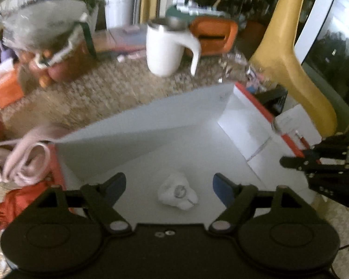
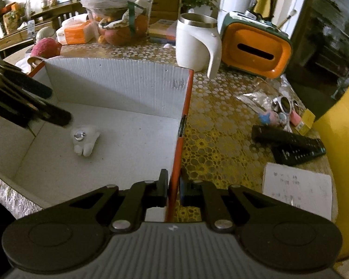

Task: Organize objects
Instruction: 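Move the left gripper back to the blue tissue pack on the table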

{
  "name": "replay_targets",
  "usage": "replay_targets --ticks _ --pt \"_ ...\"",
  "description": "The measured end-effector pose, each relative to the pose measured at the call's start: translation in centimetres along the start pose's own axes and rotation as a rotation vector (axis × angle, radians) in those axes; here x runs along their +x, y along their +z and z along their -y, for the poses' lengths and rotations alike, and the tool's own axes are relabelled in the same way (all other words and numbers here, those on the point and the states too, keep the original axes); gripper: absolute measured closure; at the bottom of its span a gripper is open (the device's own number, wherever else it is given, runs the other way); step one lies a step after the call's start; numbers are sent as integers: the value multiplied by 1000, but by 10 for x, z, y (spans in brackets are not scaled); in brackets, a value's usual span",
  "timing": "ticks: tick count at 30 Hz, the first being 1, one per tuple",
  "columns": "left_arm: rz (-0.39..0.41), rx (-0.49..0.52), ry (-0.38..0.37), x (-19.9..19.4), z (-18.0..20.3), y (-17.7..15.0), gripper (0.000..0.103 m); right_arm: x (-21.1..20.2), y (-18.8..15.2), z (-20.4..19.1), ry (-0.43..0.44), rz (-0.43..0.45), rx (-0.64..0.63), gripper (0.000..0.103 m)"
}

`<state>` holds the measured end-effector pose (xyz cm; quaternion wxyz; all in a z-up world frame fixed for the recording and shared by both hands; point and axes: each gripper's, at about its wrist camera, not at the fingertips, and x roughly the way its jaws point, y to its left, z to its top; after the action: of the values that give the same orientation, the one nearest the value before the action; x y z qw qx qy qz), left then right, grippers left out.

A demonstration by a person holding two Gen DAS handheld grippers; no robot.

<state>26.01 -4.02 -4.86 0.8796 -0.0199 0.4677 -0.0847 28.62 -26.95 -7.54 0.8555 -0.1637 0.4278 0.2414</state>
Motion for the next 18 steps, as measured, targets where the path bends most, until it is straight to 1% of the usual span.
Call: replay_targets --ticks 4,8,13,18 --pt "61 -3 40 -30 -16 -6 19 -5 -7 1 -22 -5 34 95" --pt "104 -23 94 -58 -39 -14 19 -11 -14 4 -45 -20 83 95" --pt "132 -49 155 -86 -68 -28 16 -15 -21 9 -72 -27 132 95" --pt "138 -79 198 -99 -91 -48 9 -20 -27 10 -90 -30 157 95"
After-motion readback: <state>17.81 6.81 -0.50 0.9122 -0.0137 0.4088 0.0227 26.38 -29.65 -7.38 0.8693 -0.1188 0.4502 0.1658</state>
